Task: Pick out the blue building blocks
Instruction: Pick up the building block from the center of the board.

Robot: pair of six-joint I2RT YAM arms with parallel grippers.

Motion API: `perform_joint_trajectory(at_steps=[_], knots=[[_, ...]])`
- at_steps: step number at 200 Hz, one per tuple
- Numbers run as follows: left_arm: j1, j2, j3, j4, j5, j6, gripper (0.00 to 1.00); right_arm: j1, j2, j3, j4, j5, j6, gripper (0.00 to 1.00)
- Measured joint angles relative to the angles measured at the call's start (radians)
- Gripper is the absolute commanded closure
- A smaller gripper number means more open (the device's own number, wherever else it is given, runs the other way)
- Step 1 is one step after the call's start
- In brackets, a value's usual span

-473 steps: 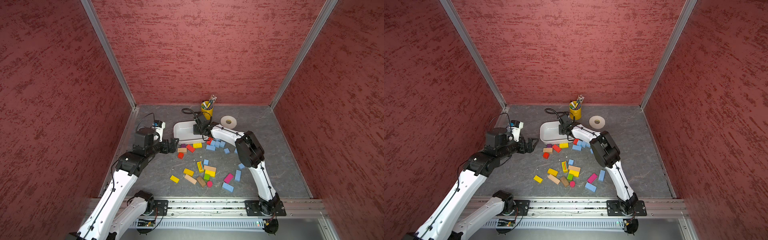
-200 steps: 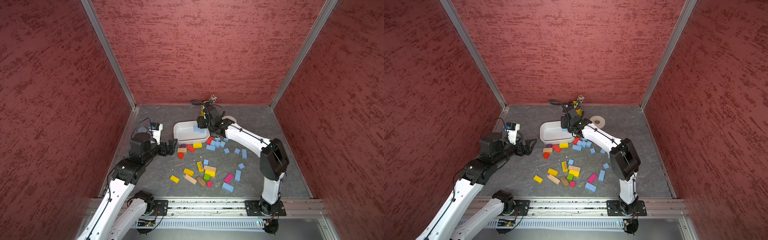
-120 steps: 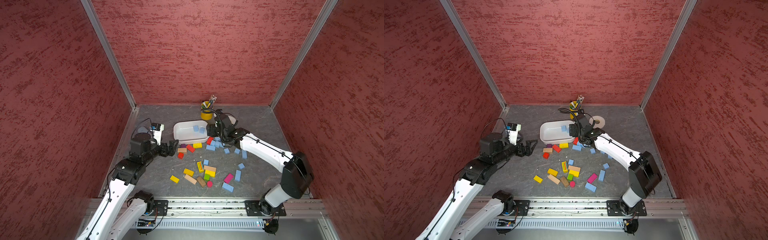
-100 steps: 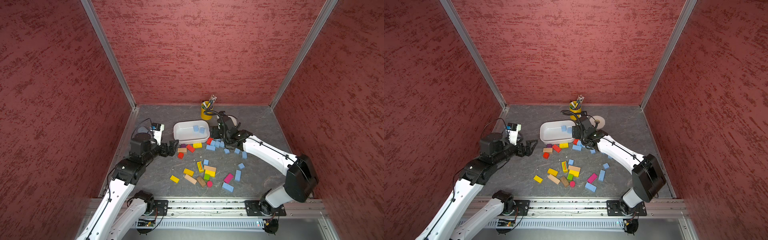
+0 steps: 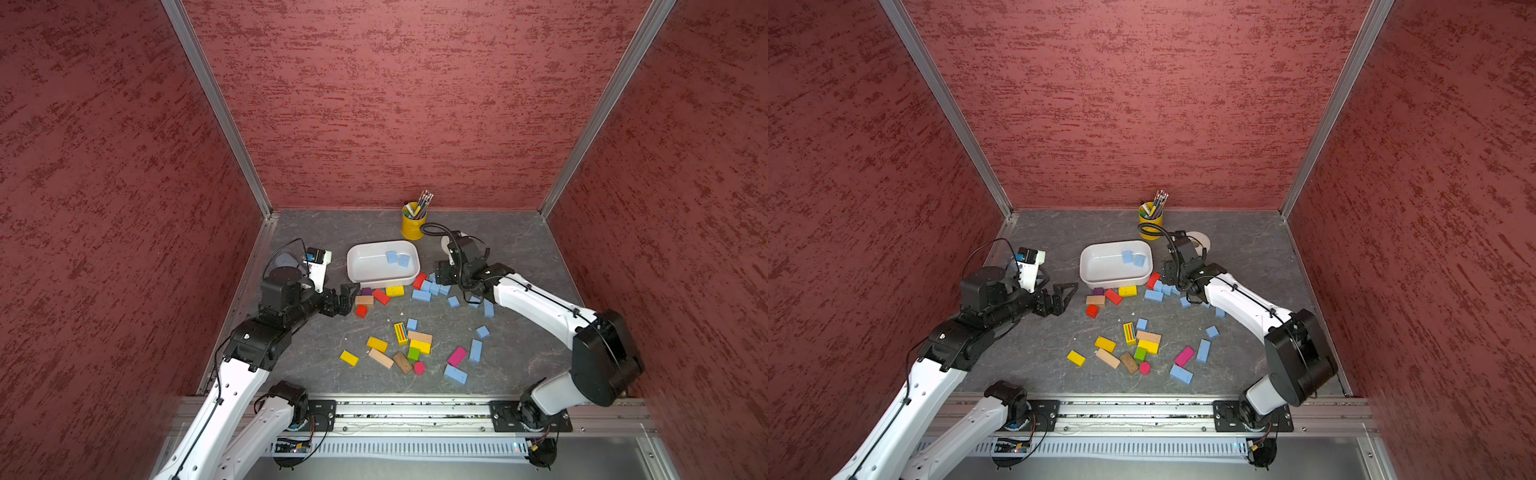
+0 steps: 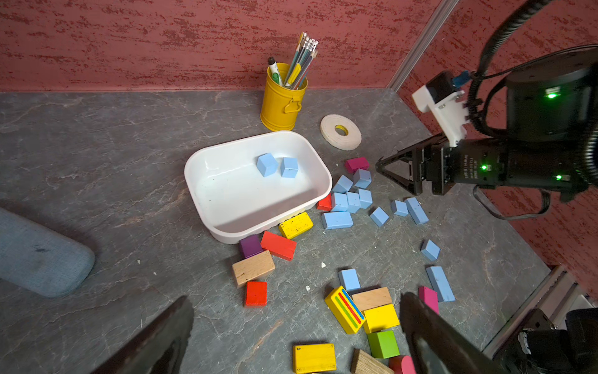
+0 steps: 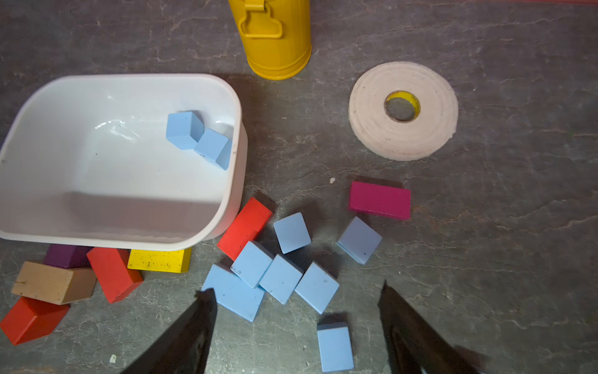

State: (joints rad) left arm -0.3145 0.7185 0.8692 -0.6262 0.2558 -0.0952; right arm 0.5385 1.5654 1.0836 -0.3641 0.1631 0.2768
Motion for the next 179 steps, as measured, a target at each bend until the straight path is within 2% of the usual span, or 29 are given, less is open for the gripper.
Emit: perform_joint_trajectory(at_steps=[56,179], knots=[[-0.001,-0.011,0.0,0.0,0.029,0.007,0.0,-0.012,0.132,0.03,-0.008,-0.028,-0.032,0.29],[-0.007,-0.035,0.0,0.0,0.034,0.018,0.0,-0.047,0.291,0.141,-0.004,-0.055,-0.061,0.43]])
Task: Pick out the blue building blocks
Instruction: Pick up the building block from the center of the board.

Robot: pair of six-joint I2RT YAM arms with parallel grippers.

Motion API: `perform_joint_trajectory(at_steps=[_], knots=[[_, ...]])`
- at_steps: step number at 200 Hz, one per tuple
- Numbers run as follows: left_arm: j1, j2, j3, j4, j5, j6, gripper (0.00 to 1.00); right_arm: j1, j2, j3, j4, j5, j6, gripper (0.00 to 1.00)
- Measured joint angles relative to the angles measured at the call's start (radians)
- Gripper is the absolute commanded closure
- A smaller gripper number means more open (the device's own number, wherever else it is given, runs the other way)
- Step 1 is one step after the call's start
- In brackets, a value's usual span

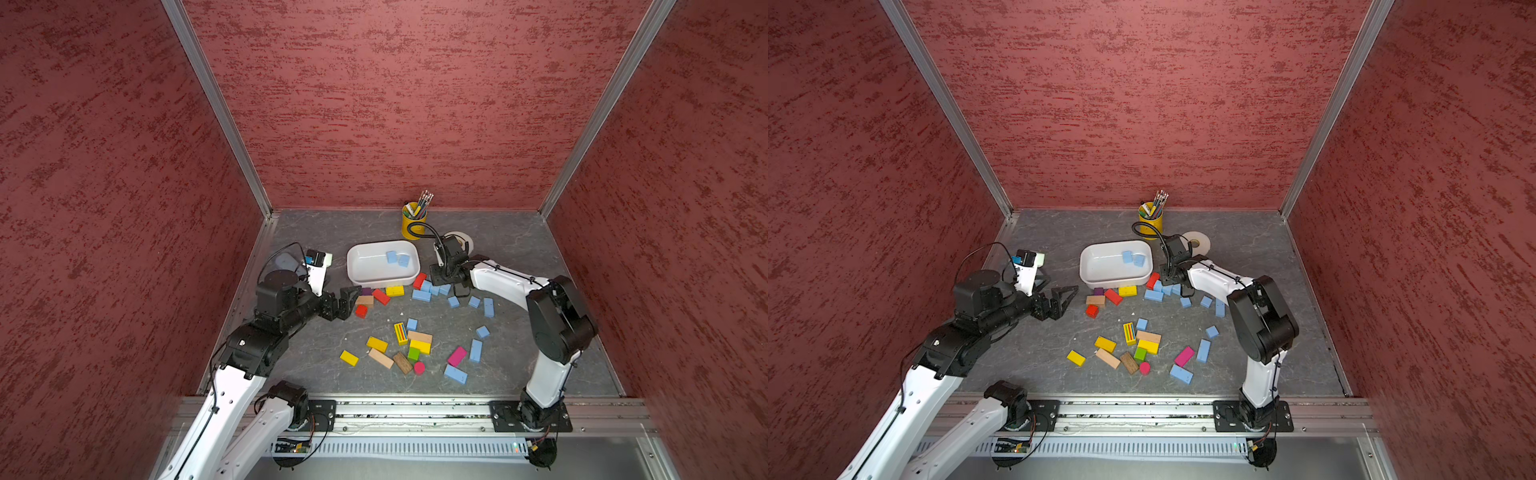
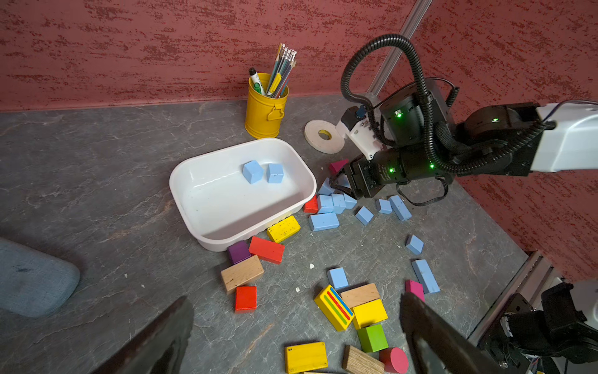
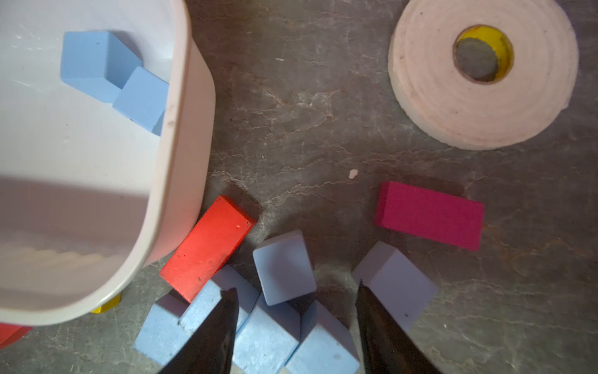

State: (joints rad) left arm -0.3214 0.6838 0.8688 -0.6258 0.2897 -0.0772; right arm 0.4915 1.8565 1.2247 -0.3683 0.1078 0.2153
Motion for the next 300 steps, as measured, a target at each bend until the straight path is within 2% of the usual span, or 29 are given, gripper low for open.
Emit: perform_joint_trajectory(at_steps=[71,102,188,248,300], knots=[[-0.004,-0.003,-0.002,0.0,-0.001,0.0,0.0,-0.002,0.072,0.016,0.004,-0.018,-0.004,0.56],[-0.005,-0.003,-0.002,0.0,-0.001,0.0,0.0,-0.002,0.078,0.034,0.005,-0.018,-0.004,0.59],[-0.005,-0.003,-0.002,0.0,-0.001,0.0,0.0,-0.002,0.089,0.045,0.013,-0.018,-0.003,0.76],[-0.005,-0.003,-0.002,0.0,-0.001,0.0,0.0,-0.002,0.072,0.045,0.012,-0.017,0.014,0.82],[-0.005,-0.003,-0.002,0.0,-0.002,0.0,0.0,-0.002,-0.044,0.048,0.011,-0.019,0.036,0.83]])
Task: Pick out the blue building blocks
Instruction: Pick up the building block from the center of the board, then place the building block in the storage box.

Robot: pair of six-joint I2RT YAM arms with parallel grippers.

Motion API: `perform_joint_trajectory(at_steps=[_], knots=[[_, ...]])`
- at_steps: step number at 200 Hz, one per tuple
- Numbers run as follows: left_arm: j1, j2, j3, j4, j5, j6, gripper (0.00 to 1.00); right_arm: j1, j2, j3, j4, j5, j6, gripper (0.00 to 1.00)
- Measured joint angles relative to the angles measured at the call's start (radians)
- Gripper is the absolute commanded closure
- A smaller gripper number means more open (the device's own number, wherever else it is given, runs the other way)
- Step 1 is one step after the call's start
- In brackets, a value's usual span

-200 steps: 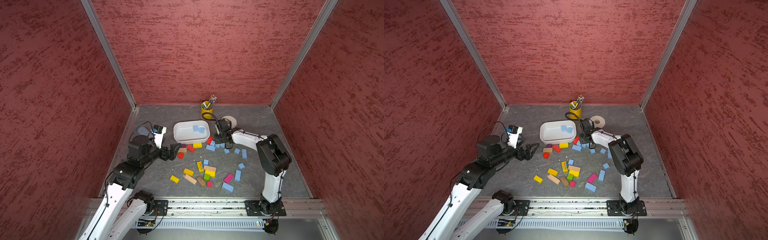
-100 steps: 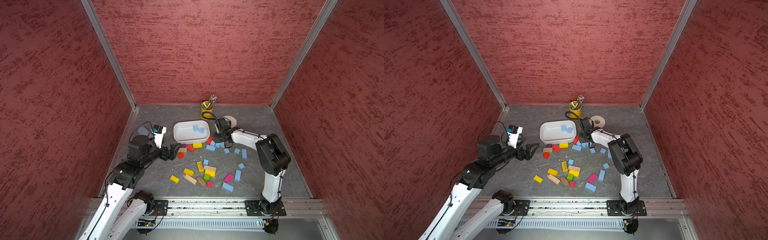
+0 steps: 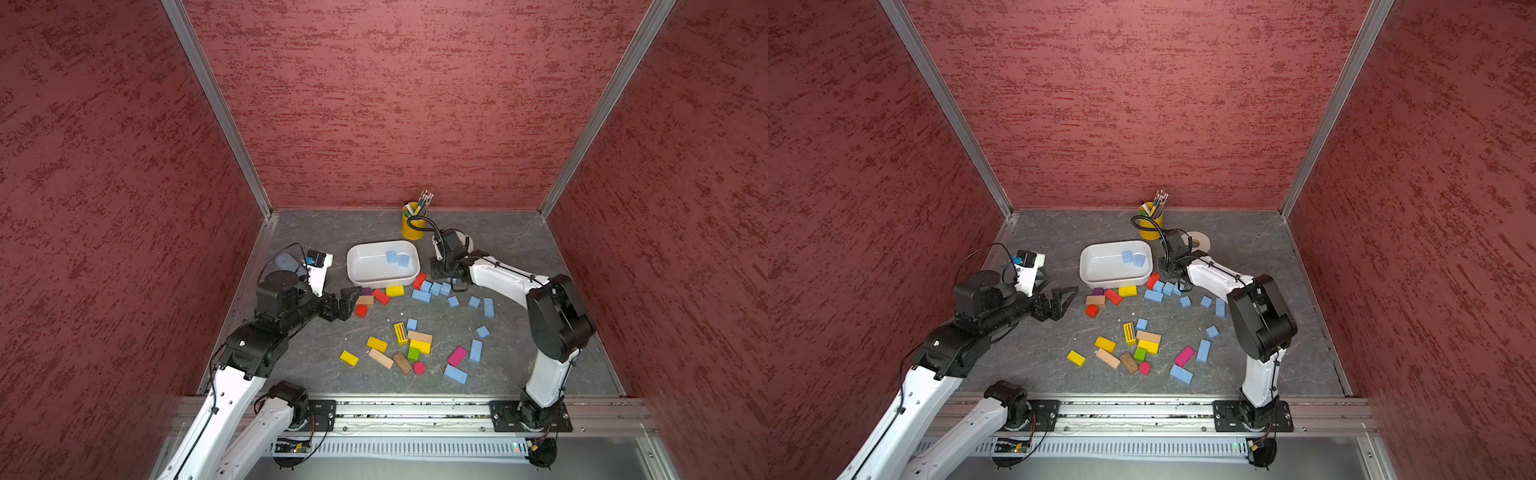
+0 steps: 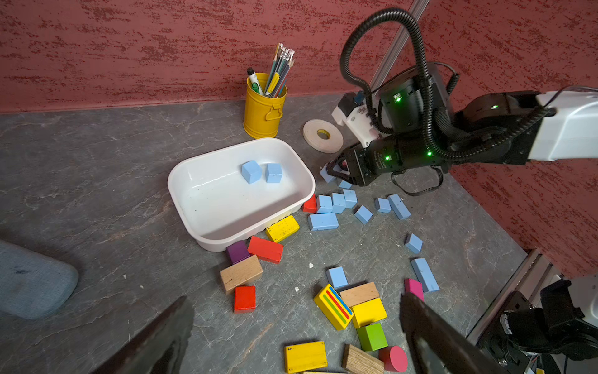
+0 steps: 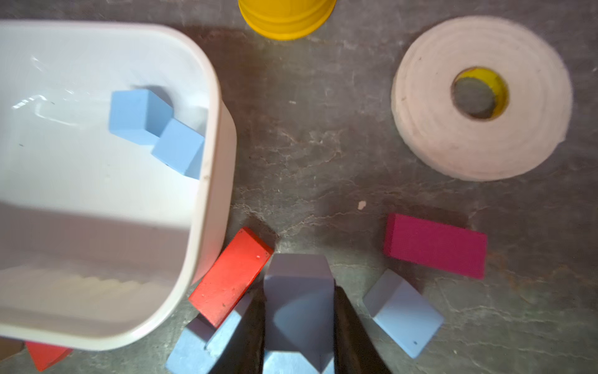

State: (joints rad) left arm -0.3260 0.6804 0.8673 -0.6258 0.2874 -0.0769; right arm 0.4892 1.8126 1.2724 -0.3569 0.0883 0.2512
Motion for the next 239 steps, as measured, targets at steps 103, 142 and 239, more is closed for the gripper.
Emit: perform_joint_trajectory(at_steps=[103,142,239], knots=[[0.0,-0.001,0.0,0.0,-0.001,0.0,0.0,0.073,-0.008,0.171,-0.006,-0.078,0.06,0.84],[0.0,-0.006,-0.002,0.0,-0.002,0.0,0.0,0.128,0.077,0.267,-0.003,-0.1,0.076,0.84],[0.0,-0.015,-0.003,0.0,-0.005,0.0,0.0,0.185,0.322,0.495,-0.026,-0.114,0.113,0.83]])
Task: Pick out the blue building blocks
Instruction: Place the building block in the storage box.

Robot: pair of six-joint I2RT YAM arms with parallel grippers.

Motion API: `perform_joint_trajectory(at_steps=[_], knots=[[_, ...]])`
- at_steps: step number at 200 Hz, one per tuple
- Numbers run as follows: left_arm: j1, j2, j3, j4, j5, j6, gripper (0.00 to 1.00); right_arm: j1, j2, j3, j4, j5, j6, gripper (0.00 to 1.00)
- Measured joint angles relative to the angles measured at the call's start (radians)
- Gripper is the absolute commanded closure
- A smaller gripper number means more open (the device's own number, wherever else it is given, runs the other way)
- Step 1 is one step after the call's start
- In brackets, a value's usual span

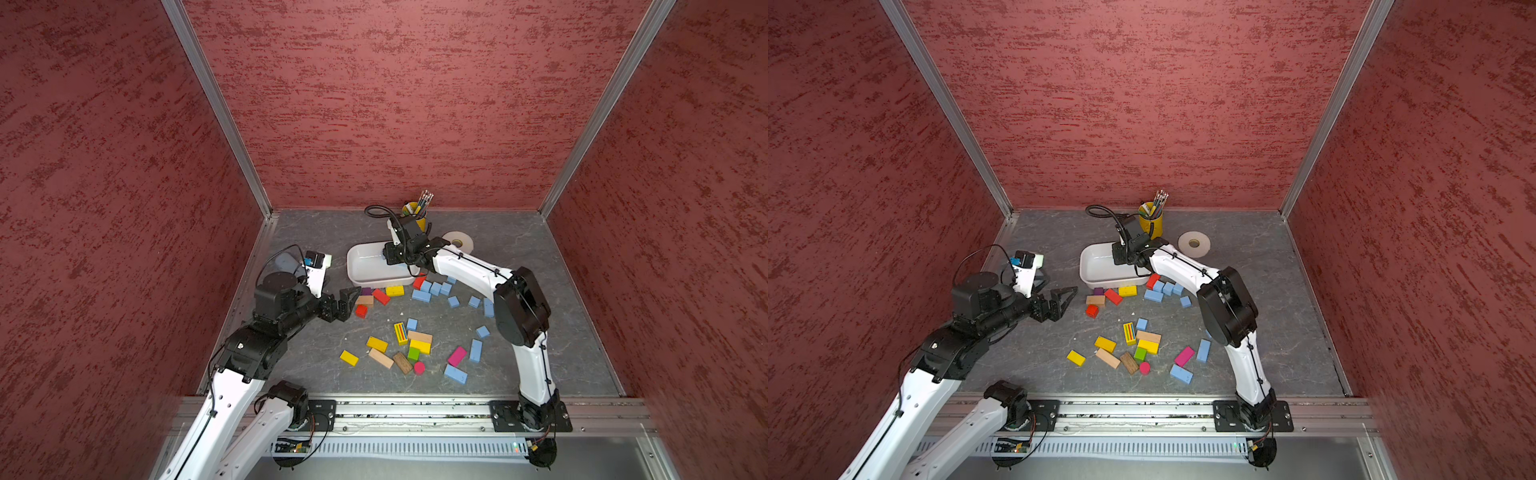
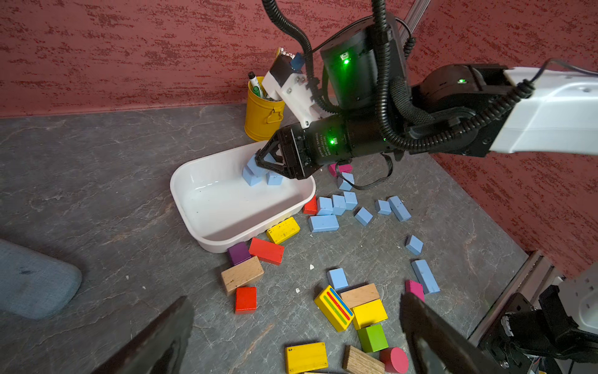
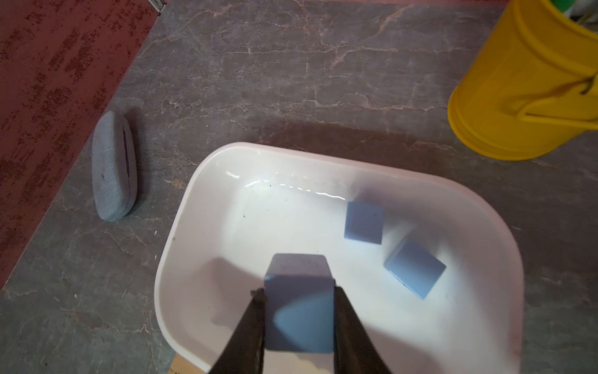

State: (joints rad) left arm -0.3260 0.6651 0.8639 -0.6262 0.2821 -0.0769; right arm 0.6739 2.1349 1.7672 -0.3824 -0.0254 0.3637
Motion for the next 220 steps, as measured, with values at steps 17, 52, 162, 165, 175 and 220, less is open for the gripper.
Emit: perform_joint_trajectory(at_steps=[17,52,162,165,175,220], knots=[[0.0,-0.002,0.0,0.0,0.0,0.0,0.0,0.005,0.042,0.045,-0.01,0.003,0.005,0.83],[0.0,-0.005,0.0,0.0,-0.003,0.0,0.0,0.006,0.127,0.134,-0.04,0.012,0.008,0.83],[0.0,-0.005,0.0,0.0,-0.003,0.0,0.0,0.012,0.298,0.307,-0.147,0.103,0.006,0.74],[0.0,-0.005,0.0,0.0,-0.003,0.0,0.0,0.012,0.299,0.307,-0.147,0.103,0.006,0.73],[0.0,-0.005,0.0,0.0,-0.003,0.0,0.0,0.013,0.301,0.313,-0.147,0.107,0.006,0.71],[0.0,-0.005,0.0,0.0,-0.003,0.0,0.0,0.014,0.303,0.321,-0.148,0.109,0.005,0.6]])
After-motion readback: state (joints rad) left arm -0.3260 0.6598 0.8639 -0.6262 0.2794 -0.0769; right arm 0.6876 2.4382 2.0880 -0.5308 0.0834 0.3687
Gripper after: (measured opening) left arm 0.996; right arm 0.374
